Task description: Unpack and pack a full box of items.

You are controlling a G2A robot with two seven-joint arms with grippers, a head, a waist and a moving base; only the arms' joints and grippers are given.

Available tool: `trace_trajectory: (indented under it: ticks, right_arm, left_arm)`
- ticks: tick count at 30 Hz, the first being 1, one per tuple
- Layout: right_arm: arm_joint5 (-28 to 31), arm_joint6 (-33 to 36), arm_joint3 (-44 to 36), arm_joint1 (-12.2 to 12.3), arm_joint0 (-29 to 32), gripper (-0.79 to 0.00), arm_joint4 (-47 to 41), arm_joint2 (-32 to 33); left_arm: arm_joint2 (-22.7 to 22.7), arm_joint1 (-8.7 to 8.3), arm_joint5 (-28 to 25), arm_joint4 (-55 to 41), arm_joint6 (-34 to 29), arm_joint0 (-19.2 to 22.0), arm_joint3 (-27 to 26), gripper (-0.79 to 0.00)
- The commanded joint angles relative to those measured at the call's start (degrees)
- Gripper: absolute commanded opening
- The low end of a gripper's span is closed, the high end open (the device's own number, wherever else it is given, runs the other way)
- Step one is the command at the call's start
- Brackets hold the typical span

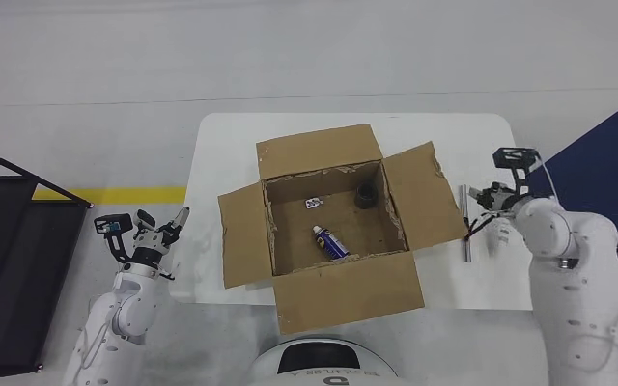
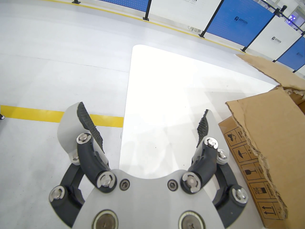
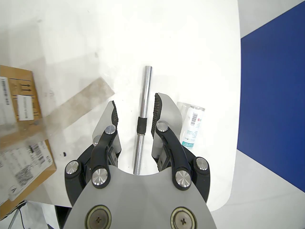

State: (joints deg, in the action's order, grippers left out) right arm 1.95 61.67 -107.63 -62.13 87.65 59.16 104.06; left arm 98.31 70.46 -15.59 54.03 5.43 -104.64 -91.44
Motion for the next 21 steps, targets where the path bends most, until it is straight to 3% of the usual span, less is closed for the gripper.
trace_trajectory:
  ticks: [1,9,11,15,21]
  right_arm:
    - [-0.19,-0.13,-3.86,0.04,1.58,-0.468,-0.83,1.7]
    - [-1.76,-1.63,-9.98,0.01,6.08,-0.456,-3.35,6.27]
    - [0.81,0.1,-11.09,0.16,7.06,-0.477,-3.78,6.23]
    - [11.41,5.97,-13.44,0.67,8.88,-0.462,-4.63,1.03]
    - [13.95,8.9,-14.15,0.95,9.03,-0.554,-5.96,-2.8]
  left_arm:
    - [0.0,0.0,0.0,0.0,0.0,0.0,0.0,0.0]
    - [0.0,0.0,0.0,0.0,0.0,0.0,0.0,0.0]
    - [0.0,0.0,0.0,0.0,0.0,0.0,0.0,0.0]
    - [0.0,0.0,0.0,0.0,0.0,0.0,0.0,0.0]
    - [0.0,0.0,0.0,0.0,0.0,0.0,0.0,0.0]
